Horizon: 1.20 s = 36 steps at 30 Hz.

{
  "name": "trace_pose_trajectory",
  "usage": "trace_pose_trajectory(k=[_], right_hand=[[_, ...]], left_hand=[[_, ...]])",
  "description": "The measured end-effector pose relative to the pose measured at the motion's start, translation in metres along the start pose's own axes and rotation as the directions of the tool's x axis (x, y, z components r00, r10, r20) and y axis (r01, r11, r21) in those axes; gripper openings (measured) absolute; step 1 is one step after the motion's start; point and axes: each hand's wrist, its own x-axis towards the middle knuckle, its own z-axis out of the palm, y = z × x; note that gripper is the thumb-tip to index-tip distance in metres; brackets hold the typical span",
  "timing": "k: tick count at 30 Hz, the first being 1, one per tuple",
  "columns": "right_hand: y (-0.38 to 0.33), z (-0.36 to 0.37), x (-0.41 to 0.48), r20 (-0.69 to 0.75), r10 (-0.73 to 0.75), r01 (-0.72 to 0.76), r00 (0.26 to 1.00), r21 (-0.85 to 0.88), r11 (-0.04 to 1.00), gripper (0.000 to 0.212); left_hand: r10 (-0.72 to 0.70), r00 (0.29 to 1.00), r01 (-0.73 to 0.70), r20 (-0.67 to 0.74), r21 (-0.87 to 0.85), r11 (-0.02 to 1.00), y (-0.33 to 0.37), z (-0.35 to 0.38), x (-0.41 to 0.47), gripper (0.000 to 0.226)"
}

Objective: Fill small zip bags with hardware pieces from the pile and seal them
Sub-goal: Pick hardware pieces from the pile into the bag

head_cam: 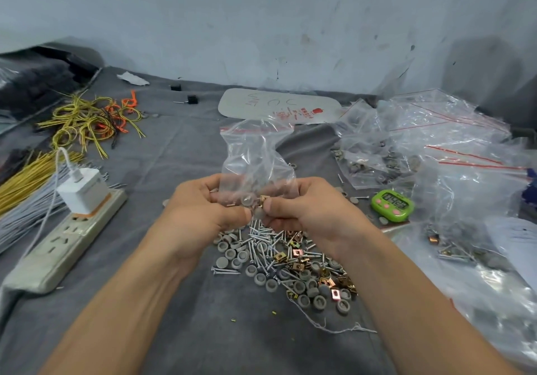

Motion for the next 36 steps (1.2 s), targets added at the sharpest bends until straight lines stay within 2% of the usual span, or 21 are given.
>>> trace_pose_trajectory(k=[2, 6, 8, 12, 17, 19, 23, 27, 31, 34, 36], right_hand=[[-0.003, -0.002, 0.0, -0.005, 0.013, -0.013, 1.0, 0.048, 0.999, 0.017], [-0.006, -0.002, -0.002, -0.011, 0.058, -0.056, 0.998, 0.128, 0.99, 0.039], [-0.006, -0.001, -0.002, -0.025, 0.084, -0.077, 0.996, 0.209, 0.975, 0.042], [-0.005, 0.0, 0.001, -0.027, 0.126, -0.107, 0.992, 0.372, 0.922, 0.044], [-0.004, 0.002, 0.003, 0.017, 0.151, -0.14, 0.988, 0.489, 0.861, 0.059], [-0.004, 0.003, 0.002, 0.02, 0.153, -0.145, 0.988, 0.462, 0.875, 0.054], [-0.005, 0.003, -0.003, 0.03, 0.152, -0.154, 0.988, 0.262, 0.952, 0.033], [-0.004, 0.002, -0.003, -0.042, 0.111, -0.103, 0.993, 0.174, 0.979, 0.024], [-0.004, 0.003, -0.001, -0.093, 0.124, -0.097, 0.988, 0.253, 0.963, 0.027], [-0.004, 0.003, 0.001, -0.023, 0.141, -0.122, 0.99, 0.38, 0.917, 0.035], [-0.004, 0.003, 0.001, 0.033, 0.143, -0.144, 0.989, 0.404, 0.903, 0.043]], left_hand=[[-0.039, 0.999, 0.042, 0.036, -0.065, 0.997, 0.0, -0.001, 0.001, 0.055], [-0.115, 0.987, 0.135, 0.11, -0.205, 0.969, 0.001, -0.004, 0.007, 0.063], [-0.128, 0.983, 0.162, 0.134, -0.285, 0.945, 0.001, -0.006, 0.009, 0.066], [-0.122, 0.988, 0.142, 0.093, -0.254, 0.957, -0.001, -0.002, 0.008, 0.072], [-0.125, 0.992, 0.126, 0.023, -0.271, 0.954, -0.003, 0.002, 0.007, 0.081], [-0.129, 0.992, 0.127, 0.013, -0.289, 0.949, -0.003, 0.003, 0.007, 0.081], [-0.142, 0.989, 0.147, 0.04, -0.333, 0.931, -0.002, 0.001, 0.007, 0.073], [-0.167, 0.983, 0.185, 0.082, -0.379, 0.907, -0.002, -0.001, 0.009, 0.057], [-0.179, 0.975, 0.218, 0.128, -0.441, 0.871, -0.002, 0.001, 0.01, 0.042], [-0.157, 0.984, 0.177, 0.081, -0.43, 0.885, -0.001, 0.004, 0.01, 0.042], [-0.13, 0.991, 0.126, 0.019, -0.415, 0.901, -0.001, 0.005, 0.009, 0.047]])
